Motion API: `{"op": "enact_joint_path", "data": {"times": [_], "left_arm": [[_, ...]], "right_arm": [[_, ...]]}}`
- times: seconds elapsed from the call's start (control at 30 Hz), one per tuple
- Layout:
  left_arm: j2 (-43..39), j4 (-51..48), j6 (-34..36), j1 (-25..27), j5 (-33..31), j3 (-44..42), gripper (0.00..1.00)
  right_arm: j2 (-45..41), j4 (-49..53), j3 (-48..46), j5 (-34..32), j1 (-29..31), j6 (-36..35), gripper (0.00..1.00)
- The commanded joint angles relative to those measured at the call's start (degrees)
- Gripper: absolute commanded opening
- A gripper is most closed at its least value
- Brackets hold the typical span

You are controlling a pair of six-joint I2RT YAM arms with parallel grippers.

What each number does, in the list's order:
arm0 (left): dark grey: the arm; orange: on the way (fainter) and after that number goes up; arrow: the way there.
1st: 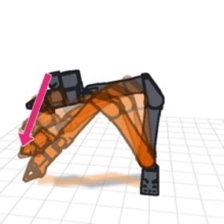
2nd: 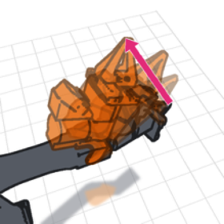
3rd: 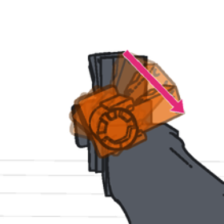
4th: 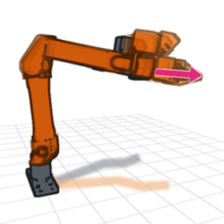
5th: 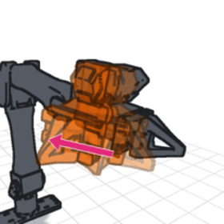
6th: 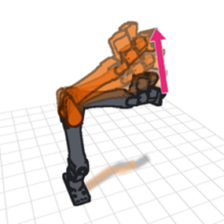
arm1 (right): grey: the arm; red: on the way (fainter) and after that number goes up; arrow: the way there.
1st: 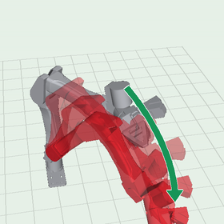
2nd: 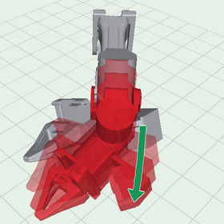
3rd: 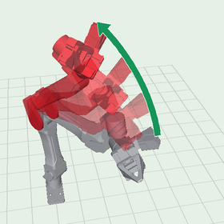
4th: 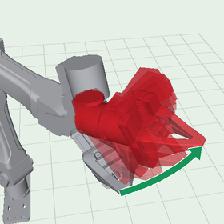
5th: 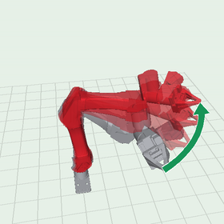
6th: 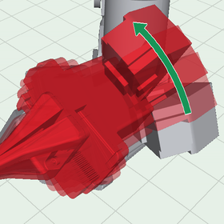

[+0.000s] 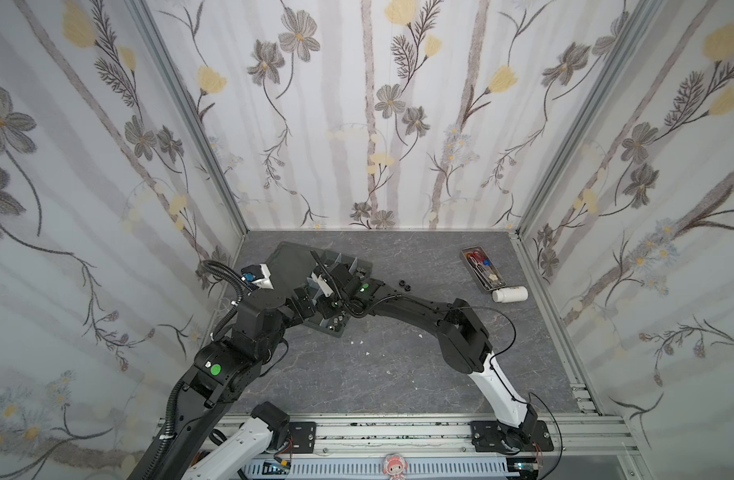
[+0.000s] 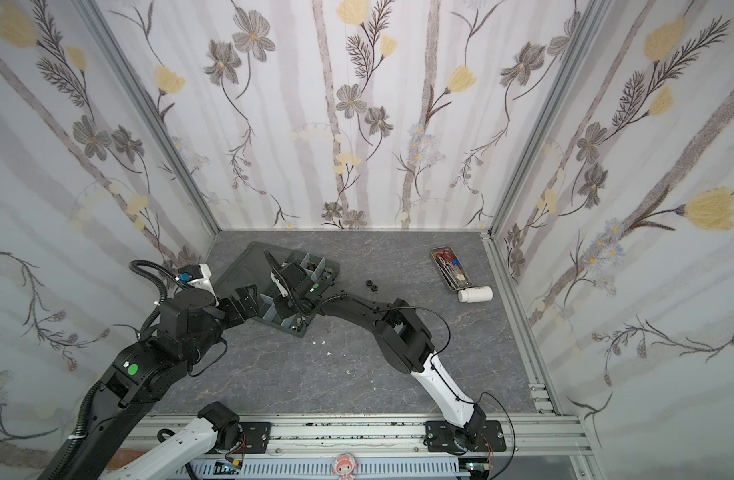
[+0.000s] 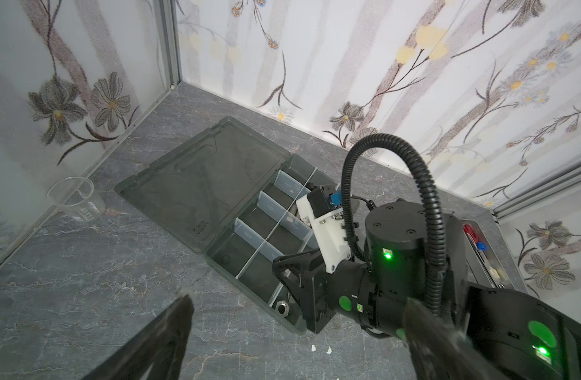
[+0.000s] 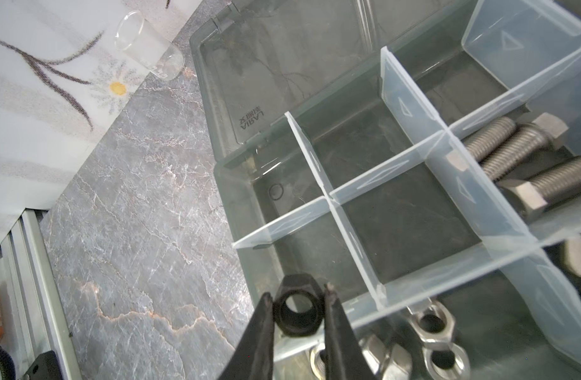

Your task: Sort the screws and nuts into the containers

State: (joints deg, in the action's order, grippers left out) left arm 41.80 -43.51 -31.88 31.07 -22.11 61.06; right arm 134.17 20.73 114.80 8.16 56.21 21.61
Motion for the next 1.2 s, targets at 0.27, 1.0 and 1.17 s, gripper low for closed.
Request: {"op": "enact_joint_path", "data": {"times": [0.27,1.0,1.17], "left_arm": [[-0.79,-0.70,0.59,-0.04,-1.01,-0.41,1.00],[11.02,-2.05,5.51,0.13,6.64,7.49,1.00],[16.13,-0.33,5.82,1.22,8.96,9.06,0.96]], "right_arm": [[4.37,-0.91,4.02,2.23,-0.26,1.86,0.31],[-15.27,-7.24,-14.41,0.68,-4.65,2.70,0.41],[-26.37,-13.90,-29.52,0.90,-8.33,4.42,0.41]]}}
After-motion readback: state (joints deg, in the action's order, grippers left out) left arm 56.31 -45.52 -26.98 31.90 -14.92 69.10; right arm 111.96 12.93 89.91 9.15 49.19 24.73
